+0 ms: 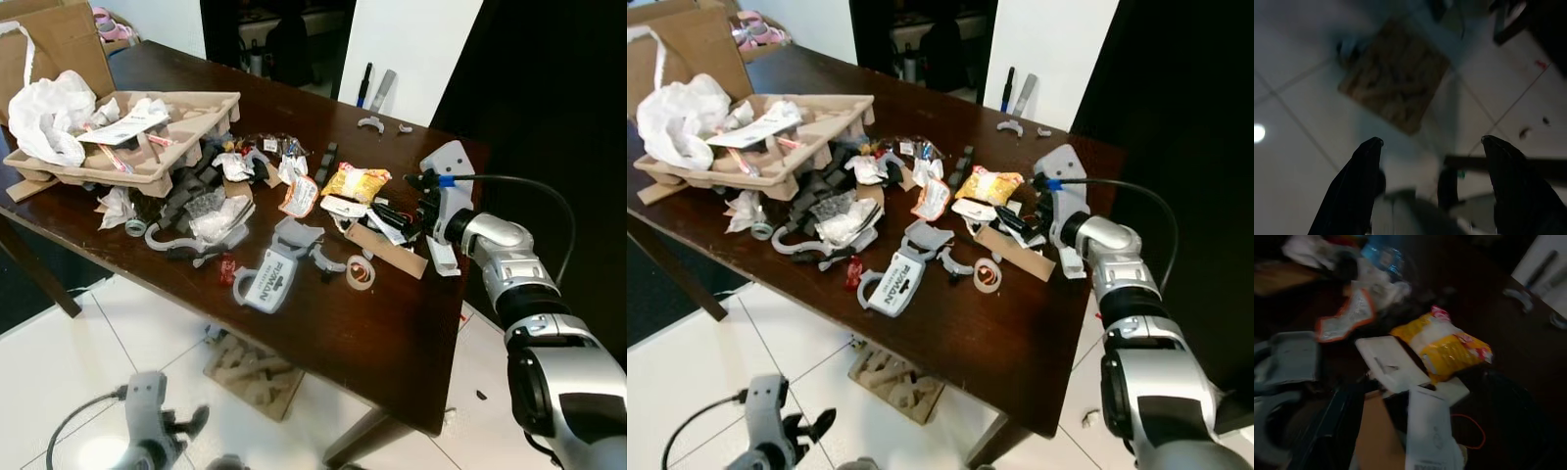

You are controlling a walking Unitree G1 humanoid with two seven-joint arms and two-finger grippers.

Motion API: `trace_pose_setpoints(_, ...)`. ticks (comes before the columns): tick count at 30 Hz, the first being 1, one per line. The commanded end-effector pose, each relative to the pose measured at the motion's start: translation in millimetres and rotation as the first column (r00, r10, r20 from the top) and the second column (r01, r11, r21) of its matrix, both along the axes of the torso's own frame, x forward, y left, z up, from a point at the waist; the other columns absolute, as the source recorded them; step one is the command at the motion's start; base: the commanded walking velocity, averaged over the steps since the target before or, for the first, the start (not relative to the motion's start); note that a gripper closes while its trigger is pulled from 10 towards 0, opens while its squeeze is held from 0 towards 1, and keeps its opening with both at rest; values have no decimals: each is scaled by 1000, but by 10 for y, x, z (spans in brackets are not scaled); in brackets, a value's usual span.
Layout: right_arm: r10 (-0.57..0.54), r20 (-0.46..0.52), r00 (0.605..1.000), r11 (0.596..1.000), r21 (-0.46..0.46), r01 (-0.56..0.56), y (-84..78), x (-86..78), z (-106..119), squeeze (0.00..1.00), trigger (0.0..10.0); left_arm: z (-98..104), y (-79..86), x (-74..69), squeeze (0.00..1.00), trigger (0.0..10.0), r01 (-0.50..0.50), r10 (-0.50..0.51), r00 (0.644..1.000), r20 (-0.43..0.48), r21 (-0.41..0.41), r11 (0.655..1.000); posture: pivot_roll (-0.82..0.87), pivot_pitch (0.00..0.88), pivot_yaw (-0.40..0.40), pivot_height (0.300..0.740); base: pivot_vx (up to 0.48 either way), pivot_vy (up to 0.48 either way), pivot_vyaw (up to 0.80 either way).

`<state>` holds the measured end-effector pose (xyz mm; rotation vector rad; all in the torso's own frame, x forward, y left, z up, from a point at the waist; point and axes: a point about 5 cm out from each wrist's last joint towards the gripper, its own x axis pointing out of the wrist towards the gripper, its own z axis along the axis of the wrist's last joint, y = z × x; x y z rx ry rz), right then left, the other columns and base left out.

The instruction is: Picking trash to rubbish bin

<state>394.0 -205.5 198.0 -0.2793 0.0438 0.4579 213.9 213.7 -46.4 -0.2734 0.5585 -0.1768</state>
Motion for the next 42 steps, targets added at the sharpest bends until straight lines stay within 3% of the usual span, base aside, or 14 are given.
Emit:
trace_pose_setpoints(1, -37, -37, 999, 999, -16, 36, -32, 5, -54, 0, 10000, -30, -37, -45, 0, 10000, 19, -19, 1000, -8, -5, 1000, 220, 130, -80, 740, 0, 0, 0)
trace_pose_setpoints(5, -178, -123, 976, 984, -16, 178, -174, 2, -169, 0, 10000, -32, -46, -45, 0, 10000, 35, -35, 999, -10, 12, 999, 216, 126, -79, 740, 0, 0, 0)
trace_pose_setpoints(11, -255, -146, 956, 967, -9, 256, -269, -11, -205, 0, 10000, -108, -15, -163, 0, 10000, 21, -19, 998, -62, 34, 999, 213, 125, -77, 740, 0, 0, 0)
trace_pose_setpoints(17, -405, -195, 893, 912, -15, 410, -479, -71, -329, 0, 10000, -149, 2, -238, 0, 10000, 9, -5, 996, -84, 44, 999, 213, 121, -80, 740, 0, 0, 0)
trace_pose_setpoints(25, -453, -319, 832, 886, -59, 460, -603, -215, -626, 0, 10000, -127, 22, -222, 0, 10000, 1, 2, 998, -60, 52, 999, 215, 126, -82, 740, 0, 0, 0)
trace_pose_setpoints(35, -526, -373, 764, 836, -63, 545, -648, -304, -819, 0, 10000, -61, 18, -130, 0, 10000, 24, -24, 1000, -14, 75, 997, 212, 128, -78, 740, 0, 0, 0)
trace_pose_setpoints(36, -510, -395, 764, 843, -54, 535, -615, -314, -859, 0, 4275, -45, 12, -110, 0, 10000, 32, -32, 999, 1, 81, 996, 212, 128, -78, 740, 0, 0, 0)
trace_pose_setpoints(37, -499, -408, 764, 848, -48, 528, -592, -321, -886, 0, 4275, -33, 8, -96, 0, 10000, 37, -38, 999, 11, 84, 996, 212, 128, -78, 740, 0, 0, 0)
trace_pose_setpoints(38, -492, -420, 763, 851, -47, 523, -568, -331, -920, 0, 3216, -11, 9, -73, 0, 10000, 45, -48, 998, 29, 101, 994, 212, 128, -78, 740, 0, 0, 0)
trace_pose_setpoints(40, -485, -431, 761, 854, -47, 518, -544, -341, -955, 0, 3412, 19, 11, -45, 0, 10000, 54, -60, 997, 53, 123, 991, 212, 128, -78, 740, 0, 0, 0)
trace_pose_setpoints(42, -481, -439, 759, 856, -46, 515, -525, -348, -979, 0, 0, 58, 12, -11, 0, 10000, 57, -70, 994, 85, 137, 989, 212, 128, -78, 740, 0, 0, 0)
